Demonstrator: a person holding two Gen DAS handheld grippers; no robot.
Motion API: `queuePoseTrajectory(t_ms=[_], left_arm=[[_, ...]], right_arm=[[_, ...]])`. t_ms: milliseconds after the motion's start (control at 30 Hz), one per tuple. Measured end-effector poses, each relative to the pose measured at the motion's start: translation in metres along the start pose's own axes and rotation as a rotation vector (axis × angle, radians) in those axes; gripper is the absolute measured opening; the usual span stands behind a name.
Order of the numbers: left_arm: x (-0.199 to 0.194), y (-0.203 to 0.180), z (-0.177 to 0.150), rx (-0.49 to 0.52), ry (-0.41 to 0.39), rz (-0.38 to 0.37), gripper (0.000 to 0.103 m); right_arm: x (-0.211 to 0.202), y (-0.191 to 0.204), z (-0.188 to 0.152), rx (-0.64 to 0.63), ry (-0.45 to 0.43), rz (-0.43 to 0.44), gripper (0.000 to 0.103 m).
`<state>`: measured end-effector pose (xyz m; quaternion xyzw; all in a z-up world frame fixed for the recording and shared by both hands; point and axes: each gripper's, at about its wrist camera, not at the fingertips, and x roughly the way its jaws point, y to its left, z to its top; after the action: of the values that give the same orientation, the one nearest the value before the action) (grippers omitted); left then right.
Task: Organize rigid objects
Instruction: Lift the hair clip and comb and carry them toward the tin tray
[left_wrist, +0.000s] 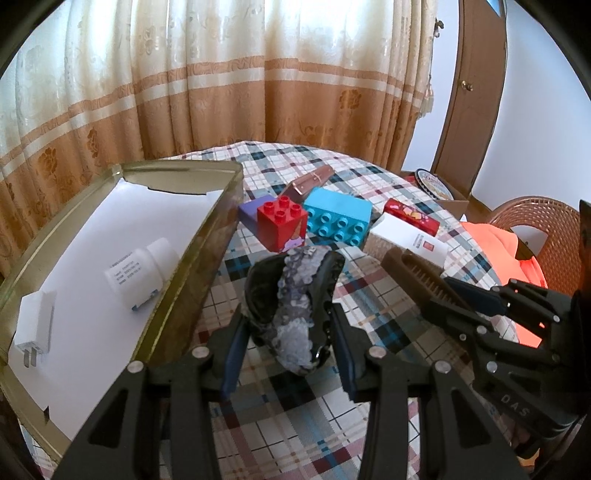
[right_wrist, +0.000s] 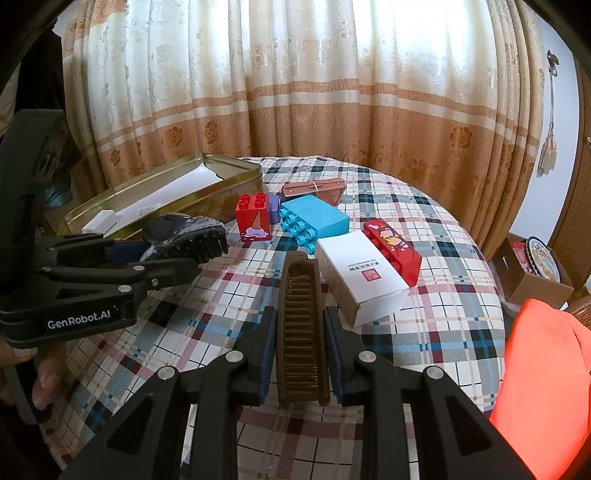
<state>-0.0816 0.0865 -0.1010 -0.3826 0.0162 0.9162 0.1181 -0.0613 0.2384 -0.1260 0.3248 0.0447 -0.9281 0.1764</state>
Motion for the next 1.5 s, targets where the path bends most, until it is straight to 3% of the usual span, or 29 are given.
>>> queuePoseTrajectory(t_ms=[1500], left_arm=[[-0.026,-0.006,0.0,0.025,-0.14,0.006,0.042]], right_arm=[[-0.012,0.001,-0.001,-0.001,-0.072,-0.003,0.027]])
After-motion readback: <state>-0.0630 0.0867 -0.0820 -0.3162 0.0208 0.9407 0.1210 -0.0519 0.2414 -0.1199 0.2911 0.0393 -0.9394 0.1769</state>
